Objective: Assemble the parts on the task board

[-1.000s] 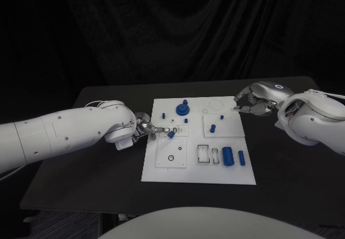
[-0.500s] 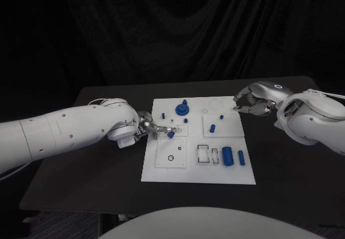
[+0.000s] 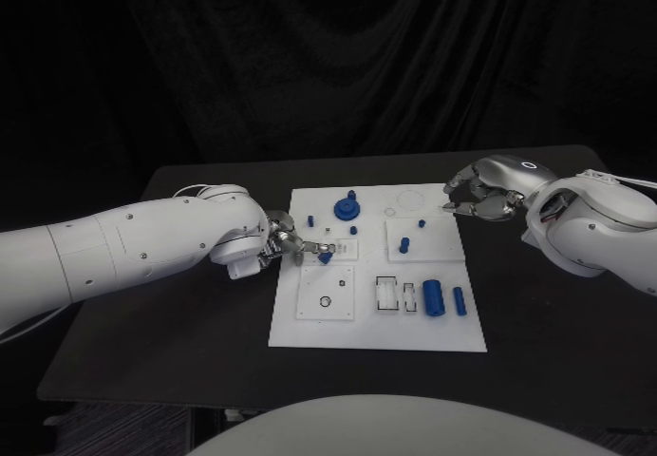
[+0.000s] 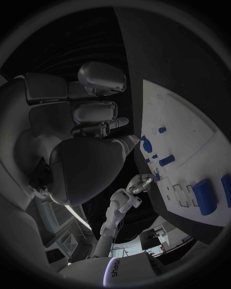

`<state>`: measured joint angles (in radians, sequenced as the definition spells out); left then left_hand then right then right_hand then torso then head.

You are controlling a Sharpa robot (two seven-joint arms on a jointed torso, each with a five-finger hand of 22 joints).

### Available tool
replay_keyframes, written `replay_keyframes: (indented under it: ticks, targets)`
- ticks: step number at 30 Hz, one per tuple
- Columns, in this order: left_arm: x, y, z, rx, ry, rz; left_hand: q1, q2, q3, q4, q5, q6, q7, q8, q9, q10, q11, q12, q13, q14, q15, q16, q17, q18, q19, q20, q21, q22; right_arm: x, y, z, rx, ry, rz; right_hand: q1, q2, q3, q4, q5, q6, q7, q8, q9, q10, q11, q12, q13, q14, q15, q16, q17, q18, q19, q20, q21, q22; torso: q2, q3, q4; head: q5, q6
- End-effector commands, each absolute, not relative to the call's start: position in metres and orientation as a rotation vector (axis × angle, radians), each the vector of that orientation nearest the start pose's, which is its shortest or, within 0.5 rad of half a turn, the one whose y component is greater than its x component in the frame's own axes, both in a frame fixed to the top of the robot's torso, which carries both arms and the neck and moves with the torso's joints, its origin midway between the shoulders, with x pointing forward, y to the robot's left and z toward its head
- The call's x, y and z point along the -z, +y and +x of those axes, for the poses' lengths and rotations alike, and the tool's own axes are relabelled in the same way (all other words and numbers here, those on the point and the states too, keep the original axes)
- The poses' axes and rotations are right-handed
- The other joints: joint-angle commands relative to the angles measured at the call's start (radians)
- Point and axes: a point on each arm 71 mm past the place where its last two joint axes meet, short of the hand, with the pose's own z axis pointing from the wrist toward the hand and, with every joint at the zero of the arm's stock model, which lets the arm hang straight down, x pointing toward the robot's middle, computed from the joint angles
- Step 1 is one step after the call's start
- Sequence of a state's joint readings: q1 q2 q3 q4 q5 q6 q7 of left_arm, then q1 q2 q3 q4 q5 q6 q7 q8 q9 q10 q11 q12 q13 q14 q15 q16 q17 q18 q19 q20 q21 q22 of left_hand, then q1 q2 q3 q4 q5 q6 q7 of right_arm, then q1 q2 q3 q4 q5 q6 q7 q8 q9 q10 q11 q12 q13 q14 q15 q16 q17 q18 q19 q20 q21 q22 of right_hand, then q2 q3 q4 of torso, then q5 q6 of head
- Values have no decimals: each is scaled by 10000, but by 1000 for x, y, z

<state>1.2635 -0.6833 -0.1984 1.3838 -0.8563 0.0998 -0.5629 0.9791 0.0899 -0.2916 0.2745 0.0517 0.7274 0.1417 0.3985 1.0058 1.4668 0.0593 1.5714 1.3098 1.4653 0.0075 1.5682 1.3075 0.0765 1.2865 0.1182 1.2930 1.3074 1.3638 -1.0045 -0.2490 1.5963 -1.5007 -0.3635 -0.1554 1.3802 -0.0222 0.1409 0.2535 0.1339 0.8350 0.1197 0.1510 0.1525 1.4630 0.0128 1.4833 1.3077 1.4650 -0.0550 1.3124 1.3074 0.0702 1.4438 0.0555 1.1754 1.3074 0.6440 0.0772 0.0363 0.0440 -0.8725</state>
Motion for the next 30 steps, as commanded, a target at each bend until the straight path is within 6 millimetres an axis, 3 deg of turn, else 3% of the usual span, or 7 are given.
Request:
replay_keyframes:
  ticks: [1,15,30]
  targets:
    - [277,181,473,3678,25536,-2873,142,48,89,-30,-18,-19,-19,-1337,-21,1040,90,-6,2610,1055,80,26,2633,164,-32,70,-68,246,177,-266,470,-4357,16827,-1738,-31,23,-51,-31,-68,61,-11,-44,-9,53,58,-30,1334,403,46,-31,102,120,-61,25,-30,1247,4,1,5,-2,-2]
    - [281,175,474,3677,25707,-2705,650,253,476,-334,19,10,-12,-1359,-35,1040,94,-6,2610,1055,85,26,2633,175,-34,82,-135,262,177,-266,470,-4370,16862,-1690,-31,23,-51,-31,-68,61,-11,-44,-9,53,58,-30,1334,403,46,-31,102,120,-61,25,-30,1247,4,2,9,-15,-2]
    - [284,172,473,3809,25932,-2458,662,254,509,-372,1,-67,-4,-1298,34,1039,100,-6,2609,1055,90,26,2633,188,-77,85,-195,236,177,-265,471,-4384,16883,-1714,-31,23,-51,-31,-68,61,-11,-44,-9,53,58,-30,1334,403,46,-31,102,120,-61,25,-30,1247,3,-3,2,-30,-2]
